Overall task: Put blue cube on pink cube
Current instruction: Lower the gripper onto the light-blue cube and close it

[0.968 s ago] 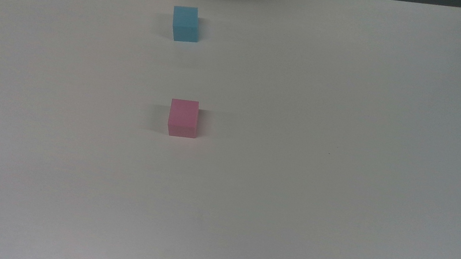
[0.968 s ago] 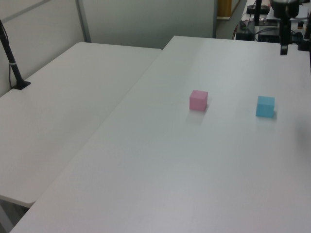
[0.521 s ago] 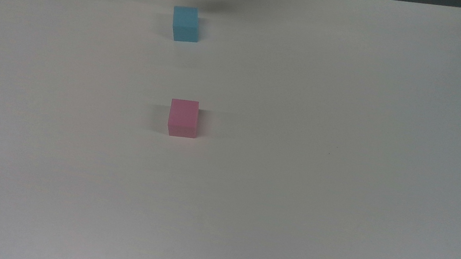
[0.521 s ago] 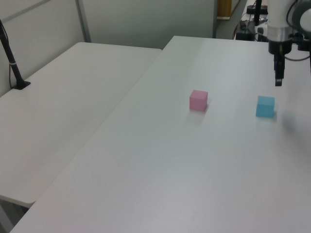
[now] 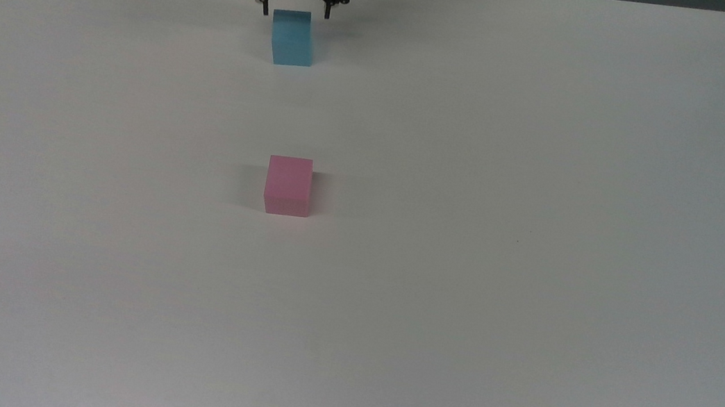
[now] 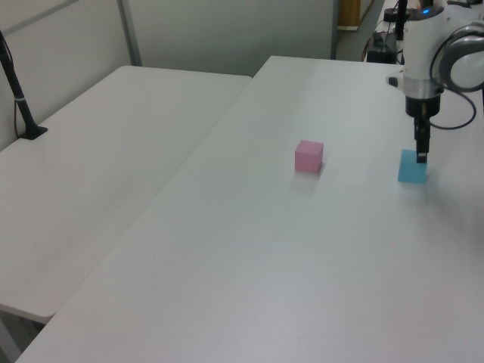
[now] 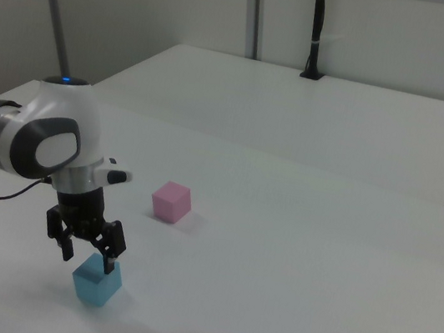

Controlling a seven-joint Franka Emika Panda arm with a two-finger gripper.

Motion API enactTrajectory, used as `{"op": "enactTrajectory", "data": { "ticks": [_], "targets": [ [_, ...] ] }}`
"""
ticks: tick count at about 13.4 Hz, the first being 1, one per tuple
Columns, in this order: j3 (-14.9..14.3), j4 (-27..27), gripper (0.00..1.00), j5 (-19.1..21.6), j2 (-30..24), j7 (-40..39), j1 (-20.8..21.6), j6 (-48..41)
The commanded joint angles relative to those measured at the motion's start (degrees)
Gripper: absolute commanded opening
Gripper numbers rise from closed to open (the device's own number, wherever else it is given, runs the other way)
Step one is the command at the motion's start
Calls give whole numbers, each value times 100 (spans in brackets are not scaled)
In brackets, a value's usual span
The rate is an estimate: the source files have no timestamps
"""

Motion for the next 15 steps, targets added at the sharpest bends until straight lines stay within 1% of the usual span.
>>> {"op": "enactTrajectory", "data": {
  "ticks": [1,4,5,7,8,10,11,12,15],
  "targets": [
    [-26,-18,100,-69,293,-28,-32,297],
    [-34,-18,100,-69,460,-19,-41,438],
    [-34,-18,95,-69,504,-10,-41,499],
    [-34,-10,72,-69,565,43,-41,587],
    [-34,-10,54,-69,566,43,-41,587],
    [-43,-1,36,-69,575,43,-41,587],
    [-43,17,33,-69,540,8,-41,535],
    [-43,60,33,-69,478,-27,-59,413],
    [-43,946,33,-69,346,-265,-147,-930]
  ]
}}
